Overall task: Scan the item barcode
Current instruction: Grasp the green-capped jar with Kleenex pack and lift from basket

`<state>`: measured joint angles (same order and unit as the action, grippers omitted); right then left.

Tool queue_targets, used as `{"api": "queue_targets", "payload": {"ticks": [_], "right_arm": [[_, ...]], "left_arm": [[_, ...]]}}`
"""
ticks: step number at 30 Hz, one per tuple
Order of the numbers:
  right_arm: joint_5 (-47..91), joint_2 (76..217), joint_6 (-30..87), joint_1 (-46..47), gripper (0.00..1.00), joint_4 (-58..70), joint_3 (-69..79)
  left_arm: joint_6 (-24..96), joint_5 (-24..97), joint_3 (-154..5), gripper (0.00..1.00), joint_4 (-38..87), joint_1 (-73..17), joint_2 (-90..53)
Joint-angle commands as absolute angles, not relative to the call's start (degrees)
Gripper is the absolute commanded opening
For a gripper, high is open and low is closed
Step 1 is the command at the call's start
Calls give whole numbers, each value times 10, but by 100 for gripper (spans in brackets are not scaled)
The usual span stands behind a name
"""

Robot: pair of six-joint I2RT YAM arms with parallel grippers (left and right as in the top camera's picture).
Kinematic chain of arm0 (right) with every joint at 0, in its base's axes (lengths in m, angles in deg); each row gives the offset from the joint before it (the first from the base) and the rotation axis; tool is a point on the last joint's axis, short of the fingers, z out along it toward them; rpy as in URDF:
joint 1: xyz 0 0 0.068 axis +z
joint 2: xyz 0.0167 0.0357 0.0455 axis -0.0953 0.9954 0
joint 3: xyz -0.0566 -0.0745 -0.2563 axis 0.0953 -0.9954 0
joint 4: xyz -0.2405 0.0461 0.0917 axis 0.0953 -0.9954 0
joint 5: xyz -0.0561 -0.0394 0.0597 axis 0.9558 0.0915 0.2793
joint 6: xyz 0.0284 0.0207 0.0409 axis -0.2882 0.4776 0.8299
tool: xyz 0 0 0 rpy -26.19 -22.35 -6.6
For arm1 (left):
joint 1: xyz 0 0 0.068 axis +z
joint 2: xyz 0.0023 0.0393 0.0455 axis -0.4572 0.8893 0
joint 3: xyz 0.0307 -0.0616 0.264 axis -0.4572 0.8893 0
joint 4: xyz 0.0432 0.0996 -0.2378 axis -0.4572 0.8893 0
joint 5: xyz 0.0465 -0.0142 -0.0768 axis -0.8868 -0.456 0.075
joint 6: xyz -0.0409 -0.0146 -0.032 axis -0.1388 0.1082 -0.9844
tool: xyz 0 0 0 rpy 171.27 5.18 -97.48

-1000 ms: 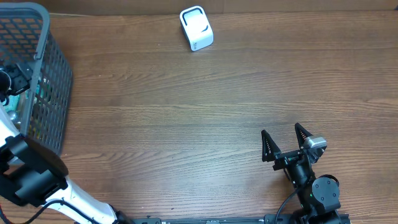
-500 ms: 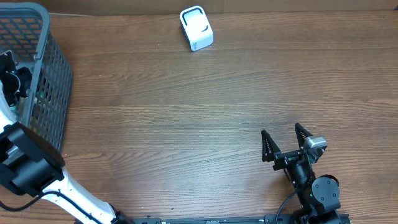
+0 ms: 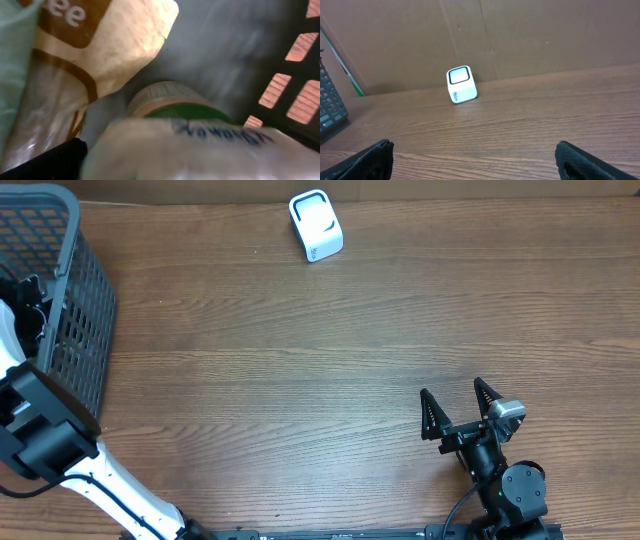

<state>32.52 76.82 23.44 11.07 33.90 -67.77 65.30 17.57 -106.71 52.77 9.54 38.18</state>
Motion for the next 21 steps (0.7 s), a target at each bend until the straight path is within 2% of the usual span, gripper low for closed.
{"api": "queue_targets", "payload": {"ticks": [1, 3, 6, 8, 12, 21], "right_arm": [[325, 763, 234, 108, 100, 341, -684], [325, 763, 234, 108, 100, 341, -684], [325, 763, 234, 108, 100, 341, -684], [325, 763, 234, 108, 100, 341, -684], [325, 763, 234, 108, 100, 341, -684], [325, 763, 234, 108, 100, 341, -684]], "left_arm": [[668, 193, -1071, 92, 530, 91, 406], [668, 191, -1071, 84, 529, 91, 406], [668, 191, -1072, 66, 527, 91, 406], [668, 184, -1072, 58, 528, 92, 405], [667, 156, -1098, 52, 538, 92, 405], [628, 166, -1245, 47, 609, 89, 405]]}}
